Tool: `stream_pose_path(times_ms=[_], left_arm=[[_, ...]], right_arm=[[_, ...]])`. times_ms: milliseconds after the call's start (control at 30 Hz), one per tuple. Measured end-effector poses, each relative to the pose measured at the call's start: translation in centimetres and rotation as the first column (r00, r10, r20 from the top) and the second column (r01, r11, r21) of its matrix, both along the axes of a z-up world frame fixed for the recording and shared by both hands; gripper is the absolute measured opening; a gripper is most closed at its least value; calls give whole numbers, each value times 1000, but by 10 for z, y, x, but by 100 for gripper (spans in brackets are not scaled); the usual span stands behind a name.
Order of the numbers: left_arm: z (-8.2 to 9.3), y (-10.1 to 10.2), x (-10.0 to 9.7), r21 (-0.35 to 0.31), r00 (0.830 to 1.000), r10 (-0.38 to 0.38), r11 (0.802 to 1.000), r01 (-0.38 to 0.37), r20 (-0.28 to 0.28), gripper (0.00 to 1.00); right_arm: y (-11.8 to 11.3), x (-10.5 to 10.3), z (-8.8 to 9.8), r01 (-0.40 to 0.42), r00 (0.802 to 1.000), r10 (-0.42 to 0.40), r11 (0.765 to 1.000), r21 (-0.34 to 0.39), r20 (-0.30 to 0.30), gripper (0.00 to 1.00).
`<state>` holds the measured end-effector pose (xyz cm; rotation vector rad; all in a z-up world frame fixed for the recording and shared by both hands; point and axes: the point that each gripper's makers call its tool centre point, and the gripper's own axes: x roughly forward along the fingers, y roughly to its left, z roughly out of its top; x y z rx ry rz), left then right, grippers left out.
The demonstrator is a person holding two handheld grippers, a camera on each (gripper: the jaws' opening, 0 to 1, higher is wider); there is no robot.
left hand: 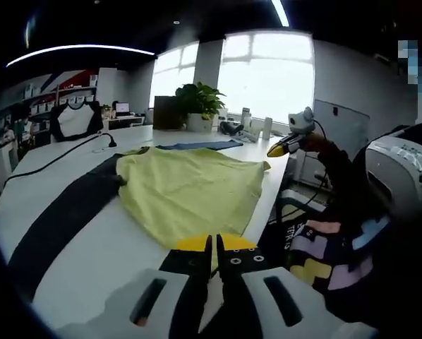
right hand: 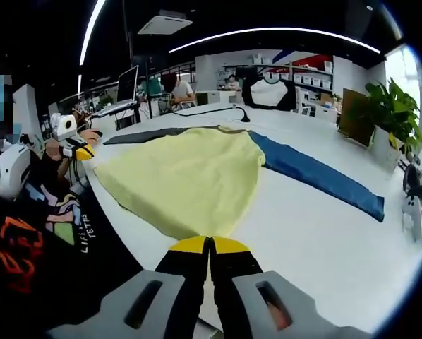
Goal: Fold the garment on the visible template until the final outline fits inside the template.
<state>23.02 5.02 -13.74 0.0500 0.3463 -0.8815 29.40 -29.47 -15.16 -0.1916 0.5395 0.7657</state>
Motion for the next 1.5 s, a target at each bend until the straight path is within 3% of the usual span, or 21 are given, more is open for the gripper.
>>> stream_pose_path(times_ms=[200,400,600,733,800,1067,1133,1200,1300,1500], left_arm=[[12,16,17,-11,995,88,996,-88,50,4],[27,44,41,-5,970,210,977,-211,124,5],[37,57,51,-2,952,261,965,-264,158,6],[36,64,56,-18,943,294,955,-294,154,6],[35,67,58,-7,938,312,949,-315,153,6],[38,76,63,-34,918,356,934,-355,178,6],[38,78,65,-15,910,362,930,-367,201,8],[38,79,65,-6,907,365,928,-372,212,8],[35,80,65,-18,909,364,930,-368,202,9],[31,86,69,-17,903,383,922,-388,196,15]], right_arm=[[0,10,19,20,998,-21,1000,13,66,0],[-5,21,41,48,991,-50,999,18,122,0],[-4,25,48,27,988,-29,1000,13,150,3],[10,16,31,-34,994,36,999,-18,105,8],[14,7,19,-64,997,66,998,-26,44,8],[-1,-3,-12,-24,999,22,998,-55,-35,15],[-6,-8,-24,-16,996,8,996,-87,-85,18],[-6,-7,-25,-12,996,6,998,-68,-83,17],[0,-8,-29,-4,992,4,1000,0,-127,16],[3,-5,-31,16,987,-11,999,33,-158,7]])
